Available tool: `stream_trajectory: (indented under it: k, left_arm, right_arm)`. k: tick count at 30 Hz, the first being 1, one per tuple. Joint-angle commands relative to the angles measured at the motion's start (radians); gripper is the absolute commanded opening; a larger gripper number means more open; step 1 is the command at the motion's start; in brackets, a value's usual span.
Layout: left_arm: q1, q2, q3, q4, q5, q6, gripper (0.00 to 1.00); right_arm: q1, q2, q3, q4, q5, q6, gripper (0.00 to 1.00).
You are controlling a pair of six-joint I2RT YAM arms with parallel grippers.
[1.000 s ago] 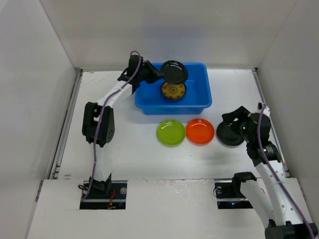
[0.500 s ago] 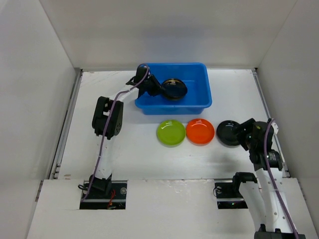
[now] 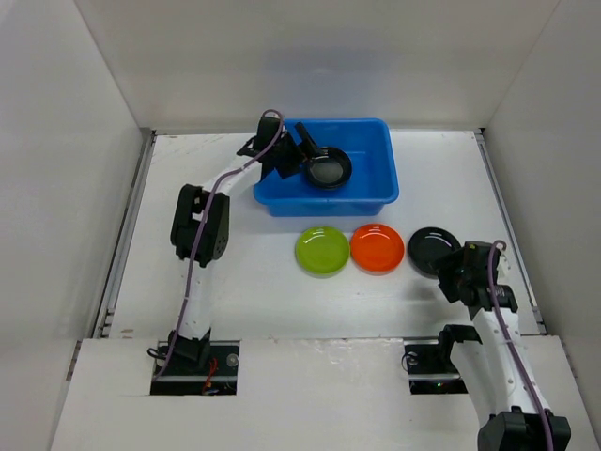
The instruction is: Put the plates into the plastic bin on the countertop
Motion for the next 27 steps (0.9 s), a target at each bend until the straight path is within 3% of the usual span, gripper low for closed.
stream_trajectory:
  k: [1, 16, 24, 27]
  left_arm:
    - [0.000, -0.165, 0.044, 0.024, -0.014, 0.036, 1.00]
    - [0.033, -0.409, -0.037, 0.037, -0.014, 0.091, 1.00]
    - [0.130, -0.583, -0.228, 0.049, -0.019, 0.110, 1.00]
    - [0.161, -0.658, -0.325, 0.061, -0.020, 0.131, 1.00]
  right_arm:
    - [-0.020, 0.020, -0.019, 0.029, 0.003, 0.094, 0.69]
    - [-0.158, 0.138, -0.117, 0.232, -0.004, 0.118, 0.57]
    - [-0.229, 0.295, -0.113, 0.382, -0.034, 0.109, 0.51]
    - [-0.237, 0.376, -0.097, 0.448, -0.058, 0.118, 0.42]
